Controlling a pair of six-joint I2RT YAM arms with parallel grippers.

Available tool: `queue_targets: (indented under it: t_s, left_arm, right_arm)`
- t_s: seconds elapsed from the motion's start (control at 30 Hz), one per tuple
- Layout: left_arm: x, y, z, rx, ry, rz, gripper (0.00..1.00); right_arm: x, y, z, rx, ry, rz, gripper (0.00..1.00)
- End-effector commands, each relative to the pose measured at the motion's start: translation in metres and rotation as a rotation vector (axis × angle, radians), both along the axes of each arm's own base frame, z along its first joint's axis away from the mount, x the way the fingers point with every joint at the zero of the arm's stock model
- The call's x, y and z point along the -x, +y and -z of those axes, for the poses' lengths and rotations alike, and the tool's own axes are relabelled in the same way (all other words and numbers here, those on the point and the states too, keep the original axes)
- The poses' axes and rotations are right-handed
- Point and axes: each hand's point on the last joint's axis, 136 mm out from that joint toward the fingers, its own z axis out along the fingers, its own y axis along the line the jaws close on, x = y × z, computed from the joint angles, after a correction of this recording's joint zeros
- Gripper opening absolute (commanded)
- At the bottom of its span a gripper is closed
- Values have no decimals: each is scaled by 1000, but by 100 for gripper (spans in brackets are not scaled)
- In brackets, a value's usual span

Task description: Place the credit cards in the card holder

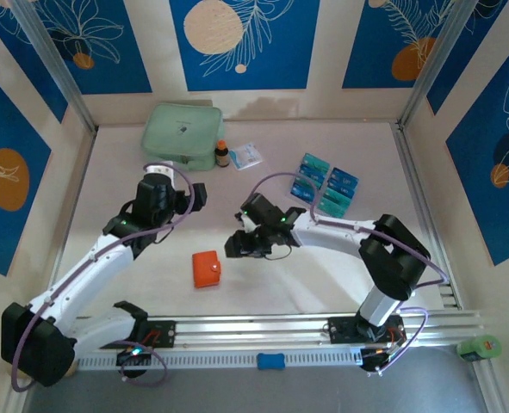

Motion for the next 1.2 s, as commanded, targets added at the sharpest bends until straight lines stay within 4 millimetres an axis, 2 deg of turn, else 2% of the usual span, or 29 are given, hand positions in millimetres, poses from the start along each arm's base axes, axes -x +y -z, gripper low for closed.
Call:
queue_targets:
  t_s: [0.0, 0.03, 0.1, 0.43, 0.7, 1.0, 1.07, 1.17]
  left_arm:
    - [7, 8, 5, -27, 10, -24, 100]
    - [8, 8, 5, -30, 10, -25, 100]
    - [9, 9, 7, -34, 12, -25, 100]
    - [18, 14, 9, -37, 13, -23, 100]
    - [24, 17, 8, -41, 5, -18, 100]
    - [25, 17, 11, -44, 6, -14, 100]
    - [25, 17, 12, -45, 7, -12, 100]
    - [25, 16, 14, -44, 13, -10, 100]
  right_arm:
    - [18, 12, 2, -41, 68, 23, 36]
    - [23, 15, 5, -45, 81, 26, 32]
    - [31, 19, 11, -53, 108, 34, 31]
    - [52, 36, 36, -25, 171, 47, 34]
    - [54, 46, 48, -33, 209, 65, 34]
    - [50, 57, 51, -60, 230, 71, 33]
    - [48, 59, 51, -69, 234, 74, 30]
    - [44, 61, 50, -91, 239, 81, 19]
